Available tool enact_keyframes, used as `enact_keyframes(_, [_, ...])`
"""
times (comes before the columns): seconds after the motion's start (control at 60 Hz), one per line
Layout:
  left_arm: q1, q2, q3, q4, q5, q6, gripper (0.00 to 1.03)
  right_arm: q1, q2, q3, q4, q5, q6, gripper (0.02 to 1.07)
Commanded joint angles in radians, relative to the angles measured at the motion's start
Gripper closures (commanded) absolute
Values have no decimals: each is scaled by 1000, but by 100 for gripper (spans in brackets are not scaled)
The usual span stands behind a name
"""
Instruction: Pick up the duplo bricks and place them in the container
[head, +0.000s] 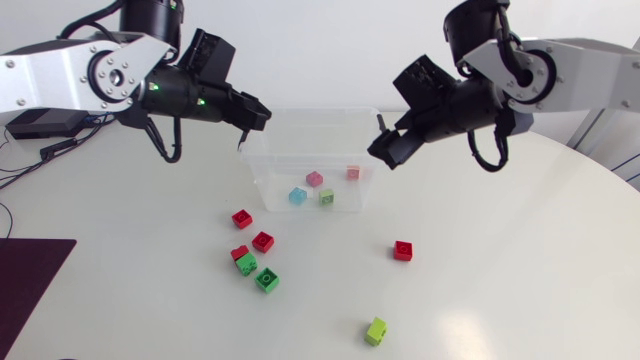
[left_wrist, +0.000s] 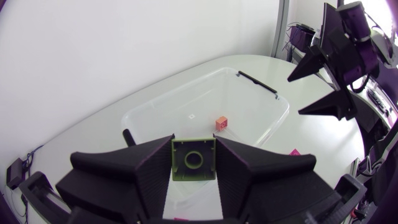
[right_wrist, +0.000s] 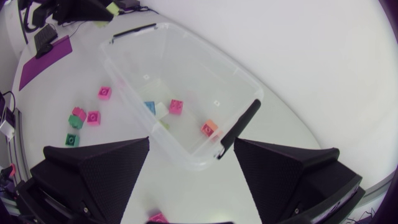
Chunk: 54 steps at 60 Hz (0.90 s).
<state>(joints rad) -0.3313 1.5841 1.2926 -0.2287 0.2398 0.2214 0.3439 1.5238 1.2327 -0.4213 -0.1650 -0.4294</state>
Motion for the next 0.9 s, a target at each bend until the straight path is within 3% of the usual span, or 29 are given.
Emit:
enact_keyframes(0.0, [-25, 56, 56, 19, 12, -42, 84, -6, -37, -90, -28, 2, -35, 8])
enact_keyframes(0.15, [-51, 168, 148, 25, -5, -45, 83, -26, -100, -268, -83, 4, -164, 8])
enact_keyframes(0.217, [-52, 220, 188, 31, -14, -40, 78, -40, -103, -303, -112, -1, -230, 8])
enact_keyframes(0.35, [-48, 287, 249, 34, -23, -44, 48, -59, -67, -320, -186, -5, -371, 8])
enact_keyframes(0.4, [-48, 307, 266, 34, -34, -45, 28, -59, -37, -309, -208, -5, -424, 8])
enact_keyframes(0.517, [-51, 300, 274, 32, -45, -45, 6, -57, 47, -251, -263, -2, -513, 8])
enact_keyframes(0.683, [-23, 226, 269, -47, -48, -24, 5, -36, 162, -171, -287, 48, -569, 8])
enact_keyframes(0.883, [77, 88, 186, -190, -48, 93, 5, -25, 282, -116, -281, 91, -608, 8])
